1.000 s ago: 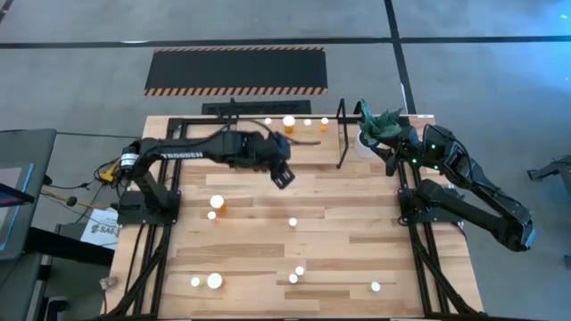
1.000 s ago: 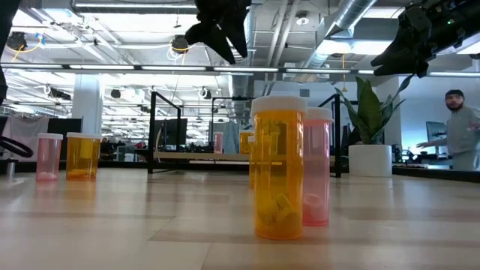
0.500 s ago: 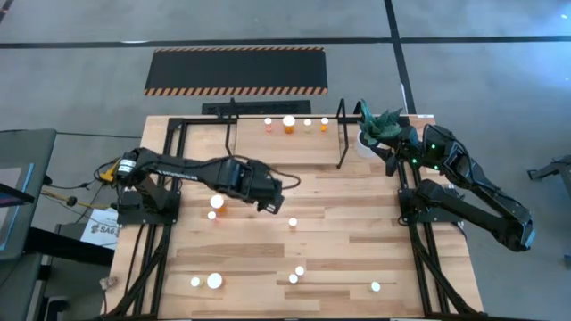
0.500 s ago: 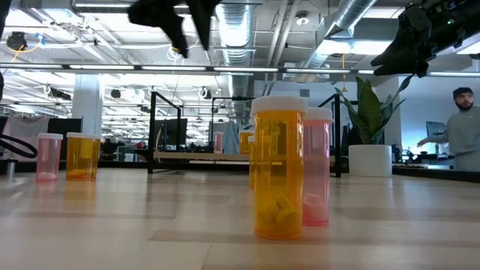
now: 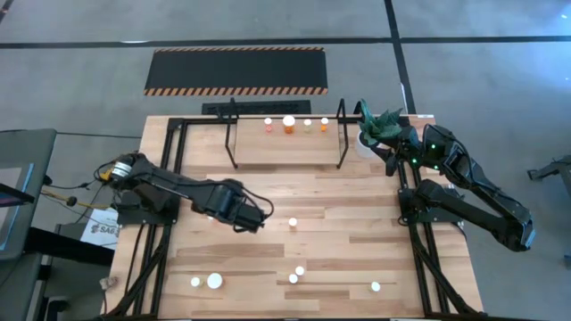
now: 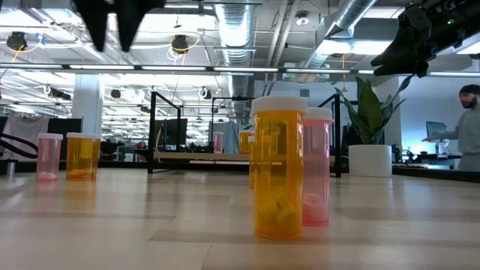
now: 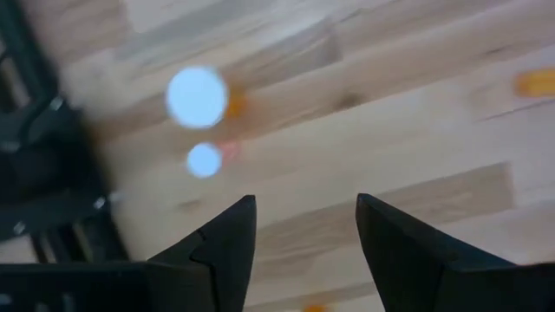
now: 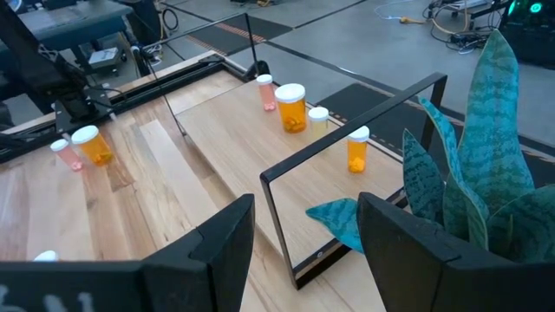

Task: Pick and place medicine bottles onto shelf by color
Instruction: Put the top pink pill bottle on the shelf aligned with the other pink pill bottle

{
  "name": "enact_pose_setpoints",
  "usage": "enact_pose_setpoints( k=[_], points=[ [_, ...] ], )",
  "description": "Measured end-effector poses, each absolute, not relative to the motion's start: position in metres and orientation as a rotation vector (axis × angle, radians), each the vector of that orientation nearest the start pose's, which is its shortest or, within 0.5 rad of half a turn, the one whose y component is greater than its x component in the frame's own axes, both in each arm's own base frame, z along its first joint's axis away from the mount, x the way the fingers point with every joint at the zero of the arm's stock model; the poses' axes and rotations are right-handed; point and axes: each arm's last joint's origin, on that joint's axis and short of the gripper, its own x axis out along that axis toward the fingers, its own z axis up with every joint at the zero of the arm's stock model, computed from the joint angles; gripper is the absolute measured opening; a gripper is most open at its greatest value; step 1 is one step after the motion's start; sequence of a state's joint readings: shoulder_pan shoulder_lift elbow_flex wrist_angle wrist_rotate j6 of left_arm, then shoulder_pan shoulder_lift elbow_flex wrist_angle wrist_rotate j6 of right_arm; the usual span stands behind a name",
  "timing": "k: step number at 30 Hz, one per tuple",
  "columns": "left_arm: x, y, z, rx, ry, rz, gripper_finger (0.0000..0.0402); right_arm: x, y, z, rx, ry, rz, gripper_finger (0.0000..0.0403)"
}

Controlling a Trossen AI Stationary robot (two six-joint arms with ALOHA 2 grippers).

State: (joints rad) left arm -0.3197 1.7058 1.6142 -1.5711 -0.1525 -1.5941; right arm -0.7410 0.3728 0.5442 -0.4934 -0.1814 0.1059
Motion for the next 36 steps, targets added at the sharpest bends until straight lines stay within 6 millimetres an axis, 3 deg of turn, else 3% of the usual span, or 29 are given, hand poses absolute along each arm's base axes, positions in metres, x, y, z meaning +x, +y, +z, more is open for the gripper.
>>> enact_pose_setpoints(
  k=[8, 15, 19, 31, 36],
  points=[
    [0.241, -0.091, 0.280, -0.917, 1.282, 1.145, 0.0193, 0.075, -0.061, 0.270, 0.248, 0.263, -0.571, 0.0226],
    [0.210, -0.085, 0.236, -1.056, 1.183, 1.051, 0.0192, 0.075, -0.061, 0.270, 0.248, 0.263, -0.571, 0.0226],
    [0.204, -0.081, 0.221, -1.055, 1.158, 1.063, 0.0192, 0.075, -0.061, 0.270, 0.248, 0.263, -0.571, 0.0226],
    [0.198, -0.073, 0.216, -0.943, 1.149, 1.158, 0.0192, 0.075, -0.061, 0.270, 0.248, 0.263, -0.570, 0.0226],
    [0.198, -0.073, 0.195, -0.975, 1.116, 1.122, 0.0192, 0.075, -0.061, 0.270, 0.248, 0.263, -0.571, 0.0226]
  ],
)
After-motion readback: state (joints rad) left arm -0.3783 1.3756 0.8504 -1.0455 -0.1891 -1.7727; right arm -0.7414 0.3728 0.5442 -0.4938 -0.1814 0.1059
